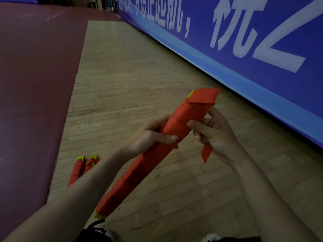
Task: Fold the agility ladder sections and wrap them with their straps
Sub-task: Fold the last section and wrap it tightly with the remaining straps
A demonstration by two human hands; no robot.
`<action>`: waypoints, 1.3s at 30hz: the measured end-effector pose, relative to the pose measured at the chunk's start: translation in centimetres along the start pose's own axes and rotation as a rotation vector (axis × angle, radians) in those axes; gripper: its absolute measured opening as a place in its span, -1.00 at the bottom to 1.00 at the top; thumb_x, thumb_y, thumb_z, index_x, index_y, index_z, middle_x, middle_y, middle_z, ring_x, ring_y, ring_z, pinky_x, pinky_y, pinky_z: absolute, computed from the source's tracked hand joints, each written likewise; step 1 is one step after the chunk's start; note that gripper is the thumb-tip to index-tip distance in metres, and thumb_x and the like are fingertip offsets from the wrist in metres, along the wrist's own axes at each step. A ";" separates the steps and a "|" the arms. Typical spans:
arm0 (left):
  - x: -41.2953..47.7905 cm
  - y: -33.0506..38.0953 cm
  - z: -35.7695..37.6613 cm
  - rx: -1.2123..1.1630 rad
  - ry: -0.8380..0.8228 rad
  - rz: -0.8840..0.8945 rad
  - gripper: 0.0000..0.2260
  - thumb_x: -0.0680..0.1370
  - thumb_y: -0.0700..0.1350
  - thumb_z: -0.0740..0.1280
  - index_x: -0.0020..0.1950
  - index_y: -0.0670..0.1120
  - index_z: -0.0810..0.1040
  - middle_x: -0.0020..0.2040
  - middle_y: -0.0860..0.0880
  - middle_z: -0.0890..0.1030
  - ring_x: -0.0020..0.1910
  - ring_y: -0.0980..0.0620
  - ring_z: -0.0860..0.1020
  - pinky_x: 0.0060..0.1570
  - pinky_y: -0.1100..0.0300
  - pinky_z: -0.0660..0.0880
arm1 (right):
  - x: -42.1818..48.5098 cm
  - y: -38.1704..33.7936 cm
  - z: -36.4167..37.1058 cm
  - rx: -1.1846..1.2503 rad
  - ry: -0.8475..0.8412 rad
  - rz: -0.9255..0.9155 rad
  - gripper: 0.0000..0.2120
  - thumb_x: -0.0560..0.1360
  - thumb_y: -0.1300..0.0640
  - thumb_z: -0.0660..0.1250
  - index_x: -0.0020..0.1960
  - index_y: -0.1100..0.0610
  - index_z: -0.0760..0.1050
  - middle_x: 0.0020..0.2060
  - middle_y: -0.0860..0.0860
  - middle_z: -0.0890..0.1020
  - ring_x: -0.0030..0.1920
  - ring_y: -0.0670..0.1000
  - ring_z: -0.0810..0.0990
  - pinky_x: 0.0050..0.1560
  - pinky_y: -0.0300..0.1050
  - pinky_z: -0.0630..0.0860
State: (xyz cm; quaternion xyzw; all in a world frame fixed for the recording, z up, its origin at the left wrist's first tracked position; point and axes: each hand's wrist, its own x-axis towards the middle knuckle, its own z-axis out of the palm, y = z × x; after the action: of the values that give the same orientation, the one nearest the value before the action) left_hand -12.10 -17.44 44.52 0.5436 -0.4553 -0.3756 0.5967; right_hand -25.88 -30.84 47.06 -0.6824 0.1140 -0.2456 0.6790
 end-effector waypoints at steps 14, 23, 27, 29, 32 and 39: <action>0.0 0.0 -1.0 -0.357 -0.359 -0.237 -0.57 0.32 -0.10 0.51 0.14 -0.16 0.55 -0.07 -0.31 0.59 -0.23 -0.25 0.61 -0.20 -0.05 0.59 | -0.1 0.4 -2.0 0.146 -0.363 0.070 -0.59 0.27 0.00 0.55 0.10 -0.06 0.58 -0.43 0.05 0.57 -0.60 -0.17 0.29 -0.54 -0.36 0.26; 0.3 -1.3 -1.1 -0.552 -0.649 -0.341 -0.64 0.39 -0.15 0.42 0.16 -0.21 0.54 -0.04 -0.27 0.62 -0.16 -0.24 0.65 -0.13 -0.08 0.60 | -0.1 1.0 -1.4 0.171 -0.455 0.068 -0.60 0.25 -0.02 0.58 0.06 0.00 0.63 -0.51 -0.10 0.48 -0.58 -0.20 0.36 -0.54 -0.34 0.22; 0.4 -1.3 -1.1 -0.523 -0.473 -0.296 -0.57 0.33 -0.09 0.46 0.16 -0.20 0.57 0.01 -0.24 0.61 -0.13 -0.17 0.63 -0.13 0.03 0.58 | 0.1 1.1 -0.6 0.239 -0.283 0.069 -0.76 0.24 0.03 0.56 -0.18 0.06 0.57 -0.54 -0.11 0.44 -0.59 -0.20 0.33 -0.54 -0.30 0.13; 0.5 -0.9 -1.1 -0.440 -0.308 -0.263 -0.56 0.32 -0.09 0.42 0.17 -0.19 0.56 0.00 -0.18 0.61 -0.09 -0.09 0.61 -0.11 0.11 0.56 | 0.2 1.0 -0.3 0.261 -0.157 0.080 -0.78 0.30 0.16 0.51 -0.13 0.12 0.50 -0.58 -0.08 0.38 -0.61 -0.19 0.29 -0.55 -0.28 0.05; 0.6 -0.5 -0.4 -0.167 -0.179 -0.172 -0.61 0.39 -0.14 0.33 0.23 -0.09 0.51 0.03 -0.08 0.60 -0.04 0.02 0.59 -0.04 0.17 0.54 | 0.3 0.9 0.4 0.265 -0.042 0.090 -0.79 0.38 0.19 0.39 0.00 0.15 0.49 -0.58 -0.05 0.34 -0.62 -0.17 0.25 -0.60 -0.33 0.11; 0.7 -3.6 1.9 0.396 0.143 0.068 -0.55 0.43 -0.07 0.47 0.21 -0.02 0.33 0.01 -0.17 0.55 -0.05 -0.14 0.60 -0.11 -0.16 0.56 | 1.1 1.4 1.8 0.254 0.139 0.084 -0.62 0.33 0.13 0.42 0.10 0.19 0.43 -0.58 -0.05 0.36 -0.64 -0.15 0.22 -0.61 -0.30 0.14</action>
State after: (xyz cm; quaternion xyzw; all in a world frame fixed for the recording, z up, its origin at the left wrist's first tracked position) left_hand -13.53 -19.13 40.99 0.6597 -0.4948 -0.2189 0.5215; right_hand -23.84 -29.91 45.96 -0.5668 0.1573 -0.2759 0.7602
